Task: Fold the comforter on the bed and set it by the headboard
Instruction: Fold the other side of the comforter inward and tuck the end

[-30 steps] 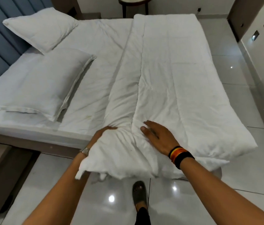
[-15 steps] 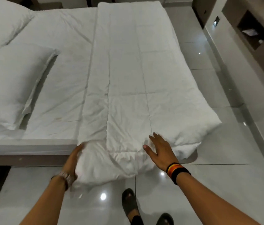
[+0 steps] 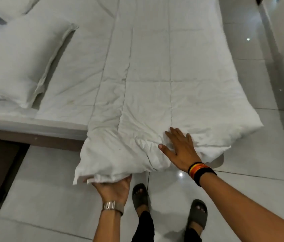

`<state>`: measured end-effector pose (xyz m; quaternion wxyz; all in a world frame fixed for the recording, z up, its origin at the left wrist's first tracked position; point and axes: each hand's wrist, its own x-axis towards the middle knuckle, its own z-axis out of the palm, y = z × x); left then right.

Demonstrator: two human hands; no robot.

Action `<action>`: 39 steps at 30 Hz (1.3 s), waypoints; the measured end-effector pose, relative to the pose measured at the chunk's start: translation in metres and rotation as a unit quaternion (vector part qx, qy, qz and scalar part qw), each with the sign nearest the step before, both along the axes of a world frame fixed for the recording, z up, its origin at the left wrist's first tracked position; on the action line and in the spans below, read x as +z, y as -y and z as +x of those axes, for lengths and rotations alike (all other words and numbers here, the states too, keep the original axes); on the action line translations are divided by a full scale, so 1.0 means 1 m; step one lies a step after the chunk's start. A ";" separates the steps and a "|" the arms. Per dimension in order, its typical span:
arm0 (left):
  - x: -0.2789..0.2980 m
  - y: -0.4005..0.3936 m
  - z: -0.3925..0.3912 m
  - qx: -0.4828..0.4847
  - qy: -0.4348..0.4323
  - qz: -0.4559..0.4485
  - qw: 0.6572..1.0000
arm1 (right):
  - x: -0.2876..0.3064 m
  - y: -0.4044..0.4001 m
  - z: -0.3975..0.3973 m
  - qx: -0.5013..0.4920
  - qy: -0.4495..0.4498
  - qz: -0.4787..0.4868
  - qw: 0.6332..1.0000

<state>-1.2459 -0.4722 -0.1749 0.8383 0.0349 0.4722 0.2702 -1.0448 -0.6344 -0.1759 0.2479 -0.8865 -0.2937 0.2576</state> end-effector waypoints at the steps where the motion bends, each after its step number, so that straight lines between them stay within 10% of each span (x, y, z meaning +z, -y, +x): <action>1: 0.002 0.011 0.007 0.014 0.030 0.024 0.999 | 0.001 -0.004 -0.002 0.030 -0.001 0.009 0.999; 8: -0.029 0.056 0.054 -0.306 -0.201 0.336 0.868 | -0.011 -0.029 -0.007 0.114 -0.013 0.051 0.992; 13: -0.055 0.036 0.061 -0.223 -0.306 0.370 0.848 | -0.026 -0.030 -0.005 0.118 0.000 0.045 0.992; 21: 0.005 0.026 -0.011 -0.016 -0.091 0.281 0.955 | 0.018 -0.029 -0.020 0.131 0.009 0.069 0.989; 27: 0.016 0.057 0.048 -0.032 0.044 0.092 0.994 | 0.033 -0.030 -0.006 0.084 -0.084 0.080 0.990; 29: 0.011 0.068 0.063 -0.230 -0.062 0.159 0.958 | 0.028 -0.021 -0.004 0.067 -0.099 0.084 0.989; 34: -0.033 0.076 0.059 -0.591 -0.264 0.374 0.664 | 0.004 0.015 0.002 0.023 -0.113 0.083 0.990; 36: -0.046 0.078 0.063 -0.635 -0.269 0.346 0.636 | -0.001 0.026 0.009 0.017 -0.091 0.078 0.993; 39: -0.055 0.087 0.075 -0.547 -0.265 0.311 0.731 | -0.004 0.034 0.020 0.041 -0.047 0.062 0.996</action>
